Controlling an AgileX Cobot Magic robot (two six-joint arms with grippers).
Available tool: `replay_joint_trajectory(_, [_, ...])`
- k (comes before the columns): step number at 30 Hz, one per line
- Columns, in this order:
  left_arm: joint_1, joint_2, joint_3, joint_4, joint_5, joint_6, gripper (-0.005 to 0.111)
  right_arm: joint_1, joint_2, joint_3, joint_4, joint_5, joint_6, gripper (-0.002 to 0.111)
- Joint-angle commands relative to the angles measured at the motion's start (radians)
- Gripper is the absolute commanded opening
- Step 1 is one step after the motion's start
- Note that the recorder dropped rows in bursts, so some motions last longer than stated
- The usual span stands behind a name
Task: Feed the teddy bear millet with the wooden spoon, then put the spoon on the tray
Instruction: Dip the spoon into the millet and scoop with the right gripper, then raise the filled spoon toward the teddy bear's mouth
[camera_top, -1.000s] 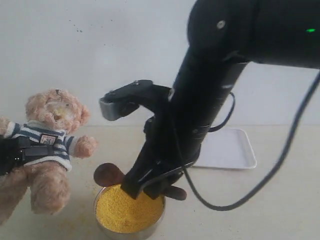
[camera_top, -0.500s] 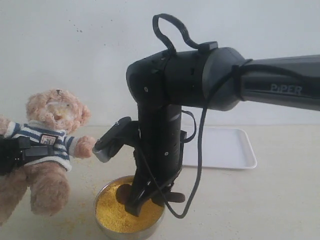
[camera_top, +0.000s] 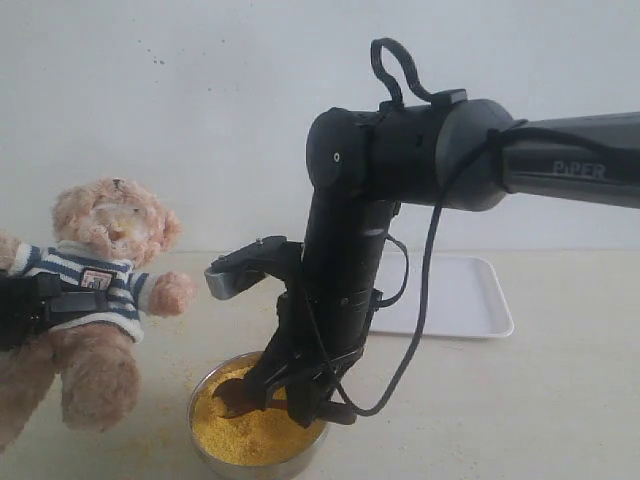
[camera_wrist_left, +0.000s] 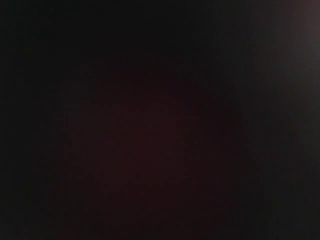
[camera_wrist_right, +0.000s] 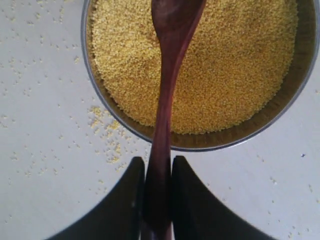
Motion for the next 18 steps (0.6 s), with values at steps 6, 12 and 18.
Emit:
replay_joint_trajectory(6, [-0.003, -0.006, 0.002, 0.042, 0.023, -0.098, 0.004, -0.123, -0.010, -0.005, 0.166, 0.002, -0.086, 0.000])
replay_joint_trajectory(12, [-0.003, -0.006, 0.002, 0.125, 0.211, -0.328, 0.004, -0.122, -0.031, -0.004, 0.193, 0.002, -0.087, 0.000])
replay_joint_trajectory(18, [-0.003, -0.276, 0.182, 0.273, 0.031, -0.500, 0.004, -0.122, -0.127, -0.004, 0.156, 0.002, -0.091, 0.000])
